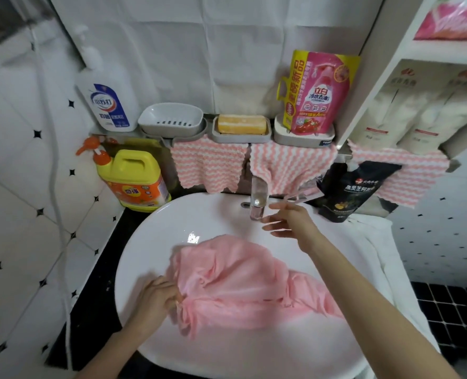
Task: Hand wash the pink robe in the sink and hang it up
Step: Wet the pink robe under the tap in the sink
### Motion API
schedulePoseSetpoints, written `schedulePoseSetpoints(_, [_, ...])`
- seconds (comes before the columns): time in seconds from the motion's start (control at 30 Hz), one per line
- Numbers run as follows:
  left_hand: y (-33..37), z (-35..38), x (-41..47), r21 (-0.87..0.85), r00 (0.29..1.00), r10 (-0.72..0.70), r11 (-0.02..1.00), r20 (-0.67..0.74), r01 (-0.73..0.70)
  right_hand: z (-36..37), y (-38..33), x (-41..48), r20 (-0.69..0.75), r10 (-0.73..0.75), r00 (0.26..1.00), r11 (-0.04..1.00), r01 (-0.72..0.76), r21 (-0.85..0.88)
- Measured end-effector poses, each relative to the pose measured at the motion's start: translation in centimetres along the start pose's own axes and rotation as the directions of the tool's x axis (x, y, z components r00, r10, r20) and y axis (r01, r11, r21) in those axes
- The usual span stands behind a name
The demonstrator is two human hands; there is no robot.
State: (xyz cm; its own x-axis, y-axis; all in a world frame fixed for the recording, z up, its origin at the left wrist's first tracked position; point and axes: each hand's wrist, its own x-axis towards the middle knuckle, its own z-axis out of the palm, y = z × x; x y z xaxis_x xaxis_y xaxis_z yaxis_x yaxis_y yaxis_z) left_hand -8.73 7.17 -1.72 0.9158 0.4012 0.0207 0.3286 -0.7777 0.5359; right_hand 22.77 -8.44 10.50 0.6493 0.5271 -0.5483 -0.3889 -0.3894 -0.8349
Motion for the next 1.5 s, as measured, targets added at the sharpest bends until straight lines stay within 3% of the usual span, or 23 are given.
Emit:
schedulePoseSetpoints(0.07, [-0.3, 0.3, -0.2, 0.008, 1.000, -0.008, 1.000, -0.009, 0.008, -1.7, 1.5, 1.5, -0.241, 0.094, 0.966, 0.989, -0.063, 0.132])
schedulePoseSetpoints(0.13, [-0.4, 0.6, -0.3, 0.011, 1.000, -0.004, 1.000, -0.007, 0.004, -2.9, 2.4, 2.5, -0.346, 0.178, 0.921, 0.945, -0.062, 0.322])
schedulePoseSetpoints(0.3, [0.0, 0.3, -0.2, 0.019, 0.999, 0.002, 1.000, -0.040, -0.001, -3.3, 2.6, 3.7, -0.120, -0.035, 0.992, 0.947, 0.071, 0.314])
schedulePoseSetpoints(0.4, [0.5, 0.0, -0.3, 0.075, 0.993, 0.024, 0.997, -0.117, -0.015, -3.9, 3.3, 3.3, -0.180, -0.081, 0.980, 0.956, 0.128, 0.263])
schedulePoseSetpoints(0.5, [1.2, -0.1, -0.5, 0.105, 0.982, 0.055, 0.994, -0.180, -0.037, -4.7, 5.3, 2.8, -0.187, -0.108, 0.976, 0.923, 0.168, 0.346])
schedulePoseSetpoints(0.57, [1.8, 0.0, -0.8, 0.104, 0.974, 0.074, 0.993, -0.214, -0.053, -3.7, 7.1, 2.4, -0.232, -0.024, 0.972, 0.929, 0.108, 0.354])
schedulePoseSetpoints(0.63, [2.3, 0.2, -0.9, 0.084, 0.969, 0.088, 0.994, -0.231, -0.071, -1.5, 9.6, 2.7, -0.247, 0.053, 0.968, 0.982, -0.005, 0.191])
schedulePoseSetpoints(0.67, [2.3, 0.3, -1.0, 0.078, 0.968, 0.098, 0.994, -0.232, -0.082, -0.2, 10.5, 3.0, -0.216, 0.035, 0.976, 0.999, -0.029, 0.031])
schedulePoseSetpoints(0.77, [2.1, 0.2, -1.5, 0.067, 0.971, 0.134, 0.990, -0.200, -0.123, 2.9, 12.1, 4.1, -0.012, -0.053, 0.999, 0.903, 0.043, -0.428])
schedulePoseSetpoints(0.83, [1.7, 0.0, -1.9, 0.073, 0.976, 0.132, 0.990, -0.174, -0.121, 3.7, 12.4, 4.6, 0.079, -0.006, 0.997, 0.853, 0.046, -0.520])
schedulePoseSetpoints(0.9, [1.3, -0.1, -2.3, 0.076, 0.981, 0.108, 0.992, -0.161, -0.097, 4.5, 12.8, 4.6, 0.219, 0.082, 0.972, 0.732, 0.090, -0.675])
schedulePoseSetpoints(0.97, [1.0, -0.1, -2.6, 0.062, 0.985, 0.071, 0.996, -0.155, -0.062, 5.0, 13.5, 4.5, 0.296, 0.138, 0.945, 0.514, 0.187, -0.837])
schedulePoseSetpoints(1.07, [1.0, 0.1, -2.9, 0.066, 0.991, 0.031, 0.998, -0.130, -0.023, 5.8, 14.5, 3.8, 0.316, 0.006, 0.949, 0.343, 0.295, -0.892])
schedulePoseSetpoints(1.13, [1.1, 0.0, -3.0, 0.089, 0.994, 0.012, 0.996, -0.112, -0.002, 6.3, 14.9, 3.6, 0.286, -0.015, 0.958, 0.179, 0.284, -0.942])
schedulePoseSetpoints(1.17, [1.1, -0.1, -3.0, 0.099, 0.994, 0.004, 0.995, -0.111, 0.007, 6.5, 15.1, 3.6, 0.249, -0.006, 0.969, 0.171, 0.246, -0.954])
schedulePoseSetpoints(1.23, [0.8, -0.7, -3.1, 0.110, 0.991, -0.004, 0.994, -0.132, 0.019, 6.0, 15.0, 4.0, 0.198, 0.011, 0.980, 0.294, 0.186, -0.937])
schedulePoseSetpoints(1.3, [0.7, -1.4, -3.3, 0.079, 0.981, -0.027, 0.996, -0.192, 0.043, 4.3, 13.5, 4.5, 0.105, -0.003, 0.994, 0.503, 0.092, -0.859])
schedulePoseSetpoints(1.37, [0.8, -2.0, -3.2, 0.002, 0.959, -0.079, 0.997, -0.273, 0.083, 1.8, 11.8, 4.9, -0.031, -0.013, 0.999, 0.776, -0.010, -0.631])
schedulePoseSetpoints(1.4, [0.9, -2.2, -2.9, -0.030, 0.948, -0.097, 0.995, -0.304, 0.093, 0.6, 11.0, 4.8, -0.089, -0.001, 0.996, 0.865, -0.043, -0.499])
schedulePoseSetpoints(1.5, [2.2, -3.0, -1.2, -0.067, 0.931, -0.096, 0.995, -0.353, 0.077, -1.6, 9.0, 3.7, -0.164, -0.083, 0.983, 0.964, 0.037, -0.265])
